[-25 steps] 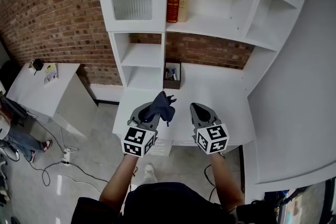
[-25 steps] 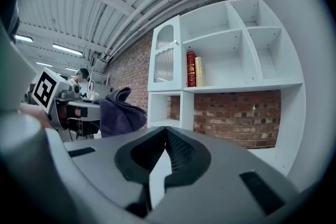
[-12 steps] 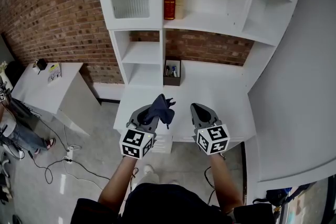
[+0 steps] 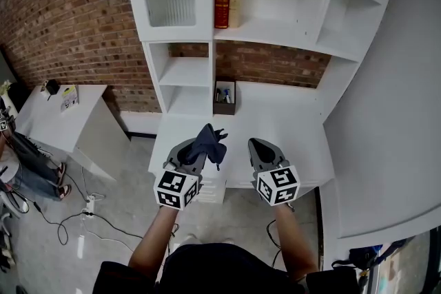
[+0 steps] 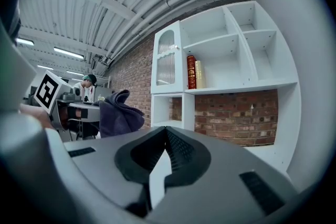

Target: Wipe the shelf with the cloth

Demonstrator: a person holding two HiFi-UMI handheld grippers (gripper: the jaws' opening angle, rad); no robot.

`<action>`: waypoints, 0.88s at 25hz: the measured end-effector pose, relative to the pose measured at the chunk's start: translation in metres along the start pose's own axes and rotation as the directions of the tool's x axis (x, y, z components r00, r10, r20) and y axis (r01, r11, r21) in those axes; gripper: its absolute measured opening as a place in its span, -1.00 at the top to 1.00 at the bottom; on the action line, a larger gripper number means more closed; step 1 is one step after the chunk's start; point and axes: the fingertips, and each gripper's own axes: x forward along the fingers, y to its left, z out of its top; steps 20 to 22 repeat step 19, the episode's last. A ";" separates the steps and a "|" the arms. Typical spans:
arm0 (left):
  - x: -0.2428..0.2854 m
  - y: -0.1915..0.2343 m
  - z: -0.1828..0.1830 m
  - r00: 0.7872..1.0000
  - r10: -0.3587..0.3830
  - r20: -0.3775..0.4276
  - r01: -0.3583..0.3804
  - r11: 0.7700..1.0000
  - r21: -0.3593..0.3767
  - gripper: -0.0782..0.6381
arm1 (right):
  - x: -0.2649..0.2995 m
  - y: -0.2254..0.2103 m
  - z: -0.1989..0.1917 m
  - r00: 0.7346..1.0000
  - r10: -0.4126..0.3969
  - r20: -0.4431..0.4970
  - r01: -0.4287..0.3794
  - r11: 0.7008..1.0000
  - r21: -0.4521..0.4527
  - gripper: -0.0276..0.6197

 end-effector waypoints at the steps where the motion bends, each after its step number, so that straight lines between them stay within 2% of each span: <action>1: 0.000 0.002 0.001 1.000 -0.002 0.002 0.002 1.000 -0.002 0.60 | 0.001 0.000 0.001 1.000 -0.004 0.000 0.004 1.000 -0.001 0.87; 22: -0.005 0.038 0.008 0.999 -0.050 0.014 0.050 0.999 -0.002 0.60 | 0.030 0.021 0.012 0.999 -0.049 0.001 0.049 0.999 -0.017 0.87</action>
